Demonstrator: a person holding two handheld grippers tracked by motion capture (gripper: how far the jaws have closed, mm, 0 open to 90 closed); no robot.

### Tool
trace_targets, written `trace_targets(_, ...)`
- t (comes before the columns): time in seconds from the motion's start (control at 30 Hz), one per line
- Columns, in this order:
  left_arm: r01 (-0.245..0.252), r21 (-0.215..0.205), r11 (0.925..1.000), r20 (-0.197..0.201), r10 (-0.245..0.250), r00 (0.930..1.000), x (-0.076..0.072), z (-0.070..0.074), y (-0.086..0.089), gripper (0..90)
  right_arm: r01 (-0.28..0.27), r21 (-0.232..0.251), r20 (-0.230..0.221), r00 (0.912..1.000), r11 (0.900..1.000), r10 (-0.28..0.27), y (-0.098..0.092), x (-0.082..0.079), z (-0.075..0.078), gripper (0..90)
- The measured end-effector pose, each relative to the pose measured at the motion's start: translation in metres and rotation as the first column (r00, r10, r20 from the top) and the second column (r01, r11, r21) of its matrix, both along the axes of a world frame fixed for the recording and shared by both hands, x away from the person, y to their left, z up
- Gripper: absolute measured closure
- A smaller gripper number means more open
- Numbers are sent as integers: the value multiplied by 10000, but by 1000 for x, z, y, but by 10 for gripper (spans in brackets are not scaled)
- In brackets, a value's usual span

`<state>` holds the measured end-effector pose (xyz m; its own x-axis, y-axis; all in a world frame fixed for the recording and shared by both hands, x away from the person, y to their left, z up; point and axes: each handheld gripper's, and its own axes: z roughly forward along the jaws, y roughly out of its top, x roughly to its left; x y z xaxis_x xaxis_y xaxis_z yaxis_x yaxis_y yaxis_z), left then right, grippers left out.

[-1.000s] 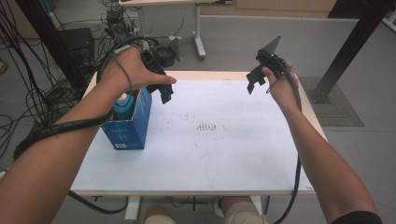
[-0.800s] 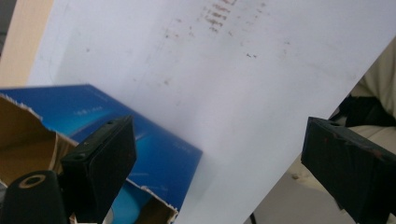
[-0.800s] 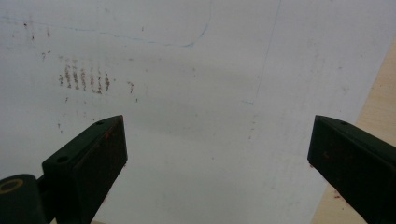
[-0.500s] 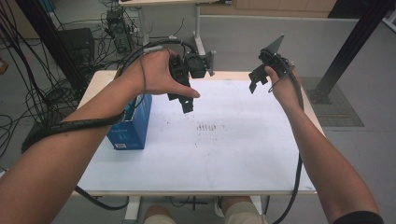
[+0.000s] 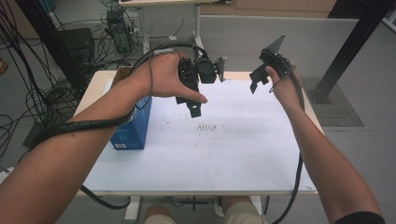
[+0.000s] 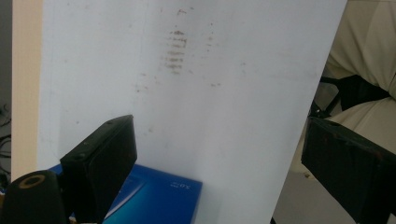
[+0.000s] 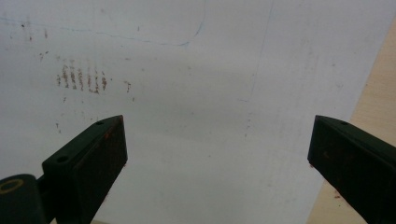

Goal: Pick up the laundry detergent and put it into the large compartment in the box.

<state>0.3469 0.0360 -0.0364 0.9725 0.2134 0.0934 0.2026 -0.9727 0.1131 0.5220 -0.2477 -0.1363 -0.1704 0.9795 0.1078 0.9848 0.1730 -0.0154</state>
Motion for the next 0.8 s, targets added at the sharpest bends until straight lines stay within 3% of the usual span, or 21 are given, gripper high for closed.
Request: trace_targets(0.8,-110,-109,9999,-94,109,9999,5,-9,2,107,-235,-335,25,9997,9992,236,14,-2,-1,46)
